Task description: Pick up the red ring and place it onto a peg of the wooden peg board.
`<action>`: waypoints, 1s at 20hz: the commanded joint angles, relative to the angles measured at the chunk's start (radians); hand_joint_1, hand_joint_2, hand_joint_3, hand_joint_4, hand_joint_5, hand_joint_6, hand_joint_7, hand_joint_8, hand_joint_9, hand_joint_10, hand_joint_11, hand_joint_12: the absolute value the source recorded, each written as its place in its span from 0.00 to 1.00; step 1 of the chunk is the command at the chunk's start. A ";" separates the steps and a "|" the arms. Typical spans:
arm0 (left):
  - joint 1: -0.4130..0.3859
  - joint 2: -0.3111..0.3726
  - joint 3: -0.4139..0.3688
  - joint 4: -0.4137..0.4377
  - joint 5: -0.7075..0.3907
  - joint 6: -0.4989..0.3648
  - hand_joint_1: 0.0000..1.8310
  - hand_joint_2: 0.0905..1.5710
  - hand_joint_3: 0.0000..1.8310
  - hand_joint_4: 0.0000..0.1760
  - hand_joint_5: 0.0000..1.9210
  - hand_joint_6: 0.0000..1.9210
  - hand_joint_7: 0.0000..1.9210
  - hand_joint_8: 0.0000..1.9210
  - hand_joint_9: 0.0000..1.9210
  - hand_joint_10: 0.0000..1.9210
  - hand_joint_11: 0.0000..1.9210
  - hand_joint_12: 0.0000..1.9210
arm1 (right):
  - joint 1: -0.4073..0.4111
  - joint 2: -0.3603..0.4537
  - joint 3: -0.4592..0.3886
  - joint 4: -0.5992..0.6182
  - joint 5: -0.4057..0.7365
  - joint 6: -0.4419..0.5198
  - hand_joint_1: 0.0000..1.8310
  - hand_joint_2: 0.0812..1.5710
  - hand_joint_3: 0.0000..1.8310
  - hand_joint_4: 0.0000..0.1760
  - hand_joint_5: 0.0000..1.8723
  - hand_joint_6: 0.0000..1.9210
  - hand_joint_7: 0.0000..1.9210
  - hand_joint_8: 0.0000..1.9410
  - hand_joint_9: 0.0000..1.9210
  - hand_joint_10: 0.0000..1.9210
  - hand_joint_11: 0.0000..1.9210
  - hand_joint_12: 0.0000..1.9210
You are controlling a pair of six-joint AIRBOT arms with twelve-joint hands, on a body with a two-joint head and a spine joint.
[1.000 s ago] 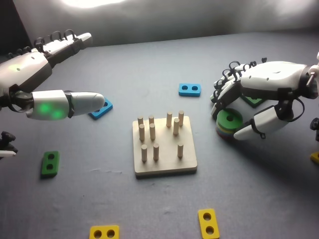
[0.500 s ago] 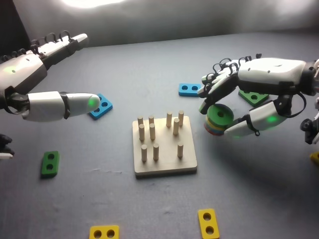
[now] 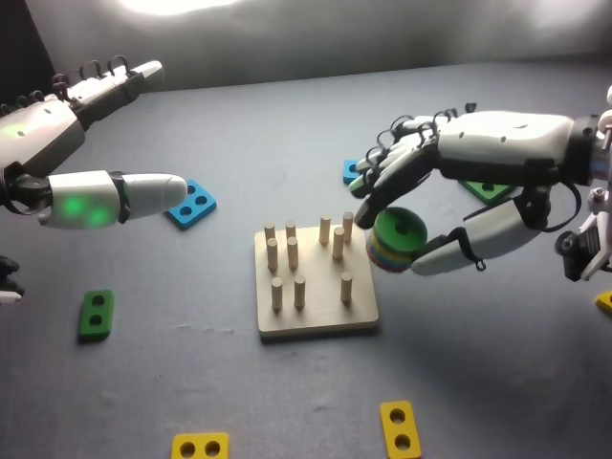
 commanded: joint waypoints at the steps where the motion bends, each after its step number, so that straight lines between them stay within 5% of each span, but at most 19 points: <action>1: -0.005 0.007 0.009 -0.004 -0.116 -0.008 0.21 0.61 0.00 1.00 0.03 0.00 0.00 0.00 0.00 0.00 0.00 0.00 | 0.023 0.004 -0.004 0.050 0.107 0.013 0.61 0.75 0.00 0.00 0.43 0.66 0.26 0.00 0.14 0.04 0.00 0.62; 3: -0.005 0.007 0.010 -0.006 -0.115 -0.008 0.21 0.61 0.00 0.98 0.03 0.00 0.00 0.00 0.00 0.00 0.00 0.00 | 0.031 0.013 -0.019 0.042 0.116 0.014 0.60 0.76 0.00 0.00 0.42 0.68 0.25 0.00 0.13 0.05 0.00 0.56; 7: -0.005 0.007 0.011 -0.009 -0.115 -0.008 0.22 0.61 0.00 0.89 0.03 0.00 0.00 0.00 0.00 0.00 0.00 0.00 | 0.046 0.021 -0.038 0.027 0.131 0.017 0.61 0.76 0.00 0.00 0.43 0.66 0.26 0.00 0.11 0.05 0.00 0.28; 10: -0.006 0.004 0.014 -0.010 -0.114 -0.008 0.20 0.60 0.00 0.82 0.02 0.00 0.00 0.00 0.00 0.00 0.00 0.00 | 0.054 0.021 -0.042 0.011 0.138 0.029 0.61 0.75 0.00 0.00 0.44 0.65 0.27 0.00 0.11 0.04 0.00 0.31; 14: -0.013 0.002 0.016 -0.009 -0.112 -0.008 0.21 0.59 0.00 0.93 0.03 0.00 0.00 0.00 0.00 0.00 0.00 0.00 | 0.058 0.019 -0.046 0.000 0.138 0.032 0.61 0.75 0.00 0.00 0.43 0.65 0.27 0.00 0.12 0.06 0.00 0.39; 17: -0.022 0.000 0.017 -0.003 -0.108 -0.008 0.22 0.60 0.00 0.82 0.03 0.00 0.00 0.00 0.00 0.00 0.00 0.00 | 0.061 0.016 -0.045 0.000 0.131 0.031 0.61 0.75 0.00 0.00 0.44 0.64 0.26 0.00 0.11 0.05 0.00 0.28; 20: -0.031 -0.003 0.019 0.003 -0.104 -0.007 0.21 0.60 0.00 0.71 0.02 0.00 0.00 0.00 0.00 0.00 0.00 0.00 | 0.062 0.011 -0.044 -0.008 0.117 0.023 0.61 0.74 0.00 0.00 0.45 0.64 0.26 0.00 0.11 0.04 0.00 0.26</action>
